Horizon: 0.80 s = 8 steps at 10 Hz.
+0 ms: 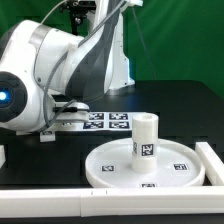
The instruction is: Assemble round table
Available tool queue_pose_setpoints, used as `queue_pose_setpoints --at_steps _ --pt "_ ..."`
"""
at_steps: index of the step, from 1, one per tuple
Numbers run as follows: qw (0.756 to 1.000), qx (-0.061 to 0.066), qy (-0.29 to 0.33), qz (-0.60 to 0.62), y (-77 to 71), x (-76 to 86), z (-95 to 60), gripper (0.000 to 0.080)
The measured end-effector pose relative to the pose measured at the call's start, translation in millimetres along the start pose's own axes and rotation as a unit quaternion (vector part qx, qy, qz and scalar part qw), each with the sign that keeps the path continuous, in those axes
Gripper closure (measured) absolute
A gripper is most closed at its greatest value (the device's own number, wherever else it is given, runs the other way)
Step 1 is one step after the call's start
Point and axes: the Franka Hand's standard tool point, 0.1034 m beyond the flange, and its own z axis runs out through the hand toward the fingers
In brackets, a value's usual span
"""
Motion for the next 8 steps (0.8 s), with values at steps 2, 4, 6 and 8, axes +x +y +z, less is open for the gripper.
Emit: queue_pose_setpoints --at_steps 2,4,6,8 --pt "1.0 0.0 0.0 0.0 0.1 0.0 0.0 0.0389" --pt "1.0 0.0 0.0 0.0 0.1 0.0 0.1 0.0704" --pt "1.0 0.0 0.0 0.0 0.0 -0.2 -0.4 0.0782" --pt "1.0 0.001 0.011 -0.006 -4.7 -7.4 -16.2 0.0794"
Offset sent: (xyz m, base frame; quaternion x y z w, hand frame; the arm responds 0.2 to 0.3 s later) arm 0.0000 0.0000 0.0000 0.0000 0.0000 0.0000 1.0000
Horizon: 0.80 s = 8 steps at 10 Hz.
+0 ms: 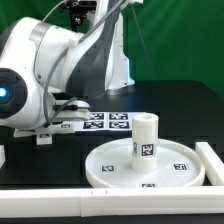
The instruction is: Assemble round table
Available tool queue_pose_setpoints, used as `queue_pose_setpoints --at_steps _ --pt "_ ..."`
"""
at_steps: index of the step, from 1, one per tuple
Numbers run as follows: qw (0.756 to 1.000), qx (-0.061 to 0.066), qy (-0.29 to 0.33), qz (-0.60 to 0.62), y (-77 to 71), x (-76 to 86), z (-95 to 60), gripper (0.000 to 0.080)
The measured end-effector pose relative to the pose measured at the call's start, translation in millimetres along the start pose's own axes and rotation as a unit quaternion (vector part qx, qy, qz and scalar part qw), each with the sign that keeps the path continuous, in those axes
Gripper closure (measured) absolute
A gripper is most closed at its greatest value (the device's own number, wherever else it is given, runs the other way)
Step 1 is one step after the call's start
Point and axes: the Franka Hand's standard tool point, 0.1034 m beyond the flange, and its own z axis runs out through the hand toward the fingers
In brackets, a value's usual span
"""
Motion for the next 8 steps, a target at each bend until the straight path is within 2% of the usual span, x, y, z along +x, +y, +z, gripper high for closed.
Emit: queue_pose_setpoints --at_steps 2,4,5,6,8 --pt "1.0 0.002 0.03 -0.008 -5.2 -11.2 -26.9 0.0798" --pt "0.999 0.003 0.031 -0.009 -4.9 -11.4 -27.1 0.0798" --pt "0.999 0.003 0.031 -0.009 -4.9 -11.3 -27.0 0.0673" --pt "0.999 0.003 0.031 -0.009 -4.9 -11.3 -26.9 0.0673" --pt "1.0 0.0 0.021 0.002 -2.5 -3.9 -32.9 0.0375"
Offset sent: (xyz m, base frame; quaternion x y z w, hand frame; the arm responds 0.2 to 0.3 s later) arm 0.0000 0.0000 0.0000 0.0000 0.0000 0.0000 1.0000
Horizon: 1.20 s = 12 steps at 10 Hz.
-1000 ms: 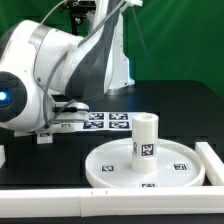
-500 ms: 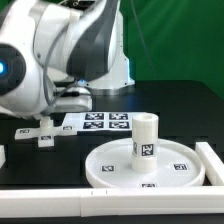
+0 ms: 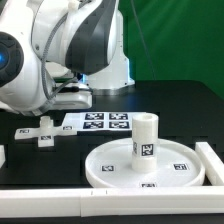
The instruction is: Assemble round table
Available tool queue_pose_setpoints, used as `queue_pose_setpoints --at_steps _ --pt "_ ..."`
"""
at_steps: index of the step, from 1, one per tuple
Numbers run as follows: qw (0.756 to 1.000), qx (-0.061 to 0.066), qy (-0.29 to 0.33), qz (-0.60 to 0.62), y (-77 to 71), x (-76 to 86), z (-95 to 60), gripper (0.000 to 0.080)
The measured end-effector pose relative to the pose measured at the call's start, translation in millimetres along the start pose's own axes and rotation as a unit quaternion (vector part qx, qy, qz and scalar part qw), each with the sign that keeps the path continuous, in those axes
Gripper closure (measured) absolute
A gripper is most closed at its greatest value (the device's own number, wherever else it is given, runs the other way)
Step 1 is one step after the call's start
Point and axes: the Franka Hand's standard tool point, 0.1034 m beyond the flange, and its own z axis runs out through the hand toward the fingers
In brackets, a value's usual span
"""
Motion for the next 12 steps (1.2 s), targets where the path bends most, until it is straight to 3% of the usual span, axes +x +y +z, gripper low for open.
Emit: queue_pose_setpoints --at_steps 1,2,4,10,11,12 --pt "1.0 -0.002 -0.002 0.004 3.6 7.4 -2.7 0.0375" --pt "1.0 -0.005 -0.005 0.008 5.5 12.8 -0.9 0.0215" --pt "1.0 -0.008 -0.014 0.018 8.1 20.5 6.4 0.0154" --pt "0.998 -0.008 -0.038 0.044 6.7 27.9 18.1 0.0165" --pt "0.998 -0.008 -0.038 0.044 6.9 27.9 18.3 0.0339" --pt "0.998 -0.008 -0.038 0.044 6.9 27.9 18.5 0.0339"
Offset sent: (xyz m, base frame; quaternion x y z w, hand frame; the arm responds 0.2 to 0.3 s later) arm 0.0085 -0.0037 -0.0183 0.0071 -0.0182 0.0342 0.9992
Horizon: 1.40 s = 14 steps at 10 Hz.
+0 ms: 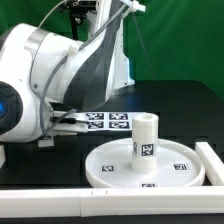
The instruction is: Assemble round table
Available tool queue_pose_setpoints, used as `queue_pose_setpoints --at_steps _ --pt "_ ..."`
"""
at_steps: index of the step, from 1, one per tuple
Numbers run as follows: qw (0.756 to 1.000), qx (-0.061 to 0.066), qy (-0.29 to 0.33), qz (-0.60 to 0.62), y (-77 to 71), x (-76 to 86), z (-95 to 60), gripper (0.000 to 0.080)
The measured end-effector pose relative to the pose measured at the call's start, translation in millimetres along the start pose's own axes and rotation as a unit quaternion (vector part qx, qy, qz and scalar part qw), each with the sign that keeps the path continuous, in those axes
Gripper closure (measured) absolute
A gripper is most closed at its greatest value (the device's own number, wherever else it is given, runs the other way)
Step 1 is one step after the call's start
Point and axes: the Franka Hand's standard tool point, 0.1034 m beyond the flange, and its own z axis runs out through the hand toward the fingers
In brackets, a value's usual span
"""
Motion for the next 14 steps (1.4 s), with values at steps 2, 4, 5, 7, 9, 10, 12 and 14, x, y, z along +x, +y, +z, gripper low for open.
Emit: queue_pose_setpoints --at_steps 2,4,5,7,9,10,12,14 --pt "1.0 0.0 0.0 0.0 0.0 -0.2 0.0 0.0583" --pt "1.0 0.0 0.0 0.0 0.0 -0.2 0.0 0.0582" --pt "1.0 0.0 0.0 0.0 0.0 -0.4 -0.4 0.0582" --pt "0.999 0.008 0.039 -0.016 -5.0 -18.6 -24.8 0.0582" --pt "0.996 0.022 0.079 -0.024 -4.0 -44.2 -56.2 0.0581" --pt "0.991 0.018 0.125 -0.038 2.5 -44.8 -71.2 0.0581" --pt "0.98 0.019 0.194 -0.042 2.4 -50.5 -69.6 0.058" --pt "0.964 0.012 0.262 -0.04 1.5 -45.7 -82.4 0.058"
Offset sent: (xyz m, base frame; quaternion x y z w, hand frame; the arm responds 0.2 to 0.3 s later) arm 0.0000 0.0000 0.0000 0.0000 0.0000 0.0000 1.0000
